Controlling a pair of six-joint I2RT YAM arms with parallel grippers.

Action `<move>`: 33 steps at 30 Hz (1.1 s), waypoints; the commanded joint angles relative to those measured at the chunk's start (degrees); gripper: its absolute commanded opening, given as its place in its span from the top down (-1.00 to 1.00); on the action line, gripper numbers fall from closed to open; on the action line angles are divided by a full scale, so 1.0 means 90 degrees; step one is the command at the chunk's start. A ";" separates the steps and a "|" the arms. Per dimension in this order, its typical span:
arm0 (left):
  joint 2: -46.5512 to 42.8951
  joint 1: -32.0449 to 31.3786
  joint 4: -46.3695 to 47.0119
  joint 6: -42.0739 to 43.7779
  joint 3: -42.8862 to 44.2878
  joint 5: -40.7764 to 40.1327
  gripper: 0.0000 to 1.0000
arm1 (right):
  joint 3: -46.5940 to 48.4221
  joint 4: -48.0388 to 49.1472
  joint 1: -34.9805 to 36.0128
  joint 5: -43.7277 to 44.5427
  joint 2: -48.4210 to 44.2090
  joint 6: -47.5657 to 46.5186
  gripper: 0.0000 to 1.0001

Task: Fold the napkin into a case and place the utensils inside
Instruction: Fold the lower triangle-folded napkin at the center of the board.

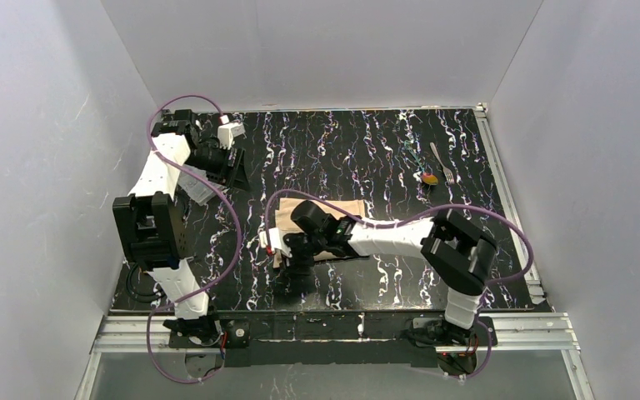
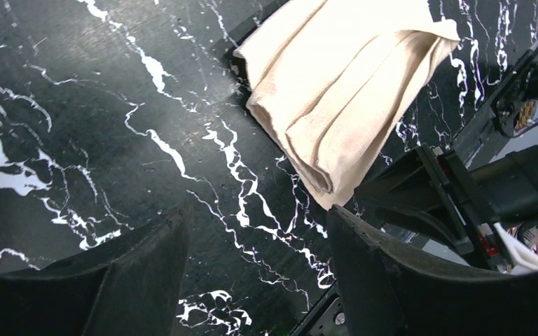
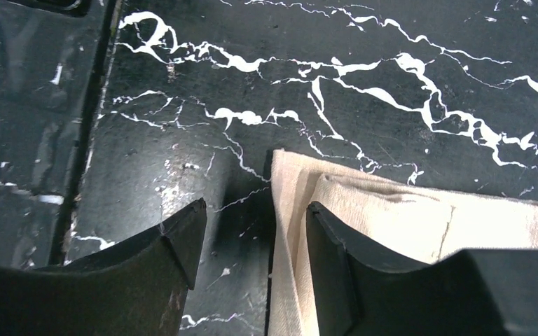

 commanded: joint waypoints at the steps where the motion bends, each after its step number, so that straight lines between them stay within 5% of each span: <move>1: -0.0354 0.0067 -0.0045 -0.0239 0.0086 -0.0189 -0.40 | 0.0438 -0.0132 0.0135 0.0265 0.0378 -0.0292 -0.25; 8: -0.0482 0.0091 -0.0045 -0.0182 0.0123 -0.0375 -0.45 | 0.0666 -0.0122 0.0139 0.0354 0.0730 -0.0444 -0.14; 16: -0.0562 0.0123 -0.0059 -0.0048 -0.0046 -0.0415 -0.44 | 0.0802 -0.0416 0.0129 0.0311 0.0740 -0.0497 0.47; 33: -0.0789 0.0132 -0.0115 0.0486 -0.0355 -0.0577 -0.45 | 0.0761 -0.0184 -0.0172 0.0061 0.0619 -0.0135 0.87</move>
